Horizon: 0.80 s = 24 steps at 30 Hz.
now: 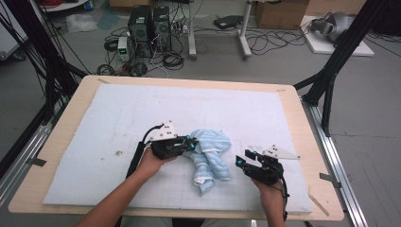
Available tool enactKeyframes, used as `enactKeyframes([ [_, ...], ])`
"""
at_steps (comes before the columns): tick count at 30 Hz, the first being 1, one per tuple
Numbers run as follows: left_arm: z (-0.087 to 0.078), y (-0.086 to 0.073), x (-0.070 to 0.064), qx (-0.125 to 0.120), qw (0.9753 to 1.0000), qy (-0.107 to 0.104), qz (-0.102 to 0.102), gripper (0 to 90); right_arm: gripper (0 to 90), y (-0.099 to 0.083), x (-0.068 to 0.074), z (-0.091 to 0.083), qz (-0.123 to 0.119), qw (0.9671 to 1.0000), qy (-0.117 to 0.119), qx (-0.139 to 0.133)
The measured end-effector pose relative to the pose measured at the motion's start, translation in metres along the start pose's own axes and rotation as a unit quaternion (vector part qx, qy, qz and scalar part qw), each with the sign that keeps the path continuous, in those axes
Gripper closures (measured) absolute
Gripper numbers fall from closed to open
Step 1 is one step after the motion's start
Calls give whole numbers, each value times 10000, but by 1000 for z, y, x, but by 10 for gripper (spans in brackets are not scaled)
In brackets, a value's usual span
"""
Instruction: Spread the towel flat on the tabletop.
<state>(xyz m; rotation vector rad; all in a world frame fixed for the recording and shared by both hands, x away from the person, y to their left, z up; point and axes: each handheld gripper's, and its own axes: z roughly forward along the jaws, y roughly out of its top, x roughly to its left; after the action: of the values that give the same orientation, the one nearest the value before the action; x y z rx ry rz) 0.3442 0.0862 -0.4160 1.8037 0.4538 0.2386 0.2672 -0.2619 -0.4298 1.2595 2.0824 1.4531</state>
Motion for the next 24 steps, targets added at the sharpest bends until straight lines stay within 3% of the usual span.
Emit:
enactKeyframes([
  [1, -3, 2, 4, -69, 9999, 67, -69, 845, 472, 2, 10, 10, -87, 9995, 290, 39],
  [2, -6, 4, 8, -156, 9997, 153, -122, 845, 472, 2, 10, 10, -87, 9995, 290, 39],
  [4, -12, 8, 16, -296, 9989, 270, -224, 845, 438, 6, 27, 31, -189, 9972, 695, 195],
  [6, -18, 13, 25, -420, 9977, 439, -307, 845, 438, 6, 33, 40, -282, 9963, 749, 319],
  [7, -22, 15, 30, -406, 9974, 497, -335, 845, 439, 4, 40, 58, -503, 9939, 686, 698],
  [8, -26, 17, 34, -434, 9967, 593, -355, 846, 452, 3, 43, 65, -537, 9921, 679, 907],
  [9, -31, 18, 39, -470, 9956, 703, -398, 846, 452, 3, 43, 65, -537, 9921, 679, 907],
  [13, -47, 16, 58, -456, 9923, 986, -600, 847, 690, 2, 51, 73, -541, 9862, 1066, 1141],
  [16, -56, 12, 68, -405, 9902, 1131, -712, 847, 751, 3, 57, 72, -678, 9766, 1571, 1302],
  [17, -58, 10, 71, -345, 9899, 1172, -726, 847, 748, 2, 62, 73, -663, 9687, 1990, 1331],
  [18, -60, 8, 73, -300, 9894, 1205, -751, 847, 748, 2, 62, 73, -663, 9687, 1990, 1331],
  [19, -62, 6, 76, -247, 9891, 1236, -764, 847, 727, 2, 67, 72, -706, 9606, 2353, 1302],
  [20, -63, 4, 77, -204, 9886, 1268, -782, 847, 727, 2, 67, 72, -706, 9606, 2353, 1302],
  [21, -65, 2, 78, -183, 9881, 1319, -771, 847, 688, 2, 70, 71, -728, 9583, 2451, 1279],
  [22, -66, 0, 79, -177, 9873, 1382, -769, 847, 500, 3, 70, 70, -651, 9623, 2413, 1075],
  [23, -68, -2, 80, -145, 9868, 1416, -778, 847, 442, 4, 66, 69, -457, 9676, 2299, 939],
  [24, -70, -3, 81, -161, 9863, 1438, -786, 847, 442, 4, 66, 69, -457, 9676, 2299, 939],
])
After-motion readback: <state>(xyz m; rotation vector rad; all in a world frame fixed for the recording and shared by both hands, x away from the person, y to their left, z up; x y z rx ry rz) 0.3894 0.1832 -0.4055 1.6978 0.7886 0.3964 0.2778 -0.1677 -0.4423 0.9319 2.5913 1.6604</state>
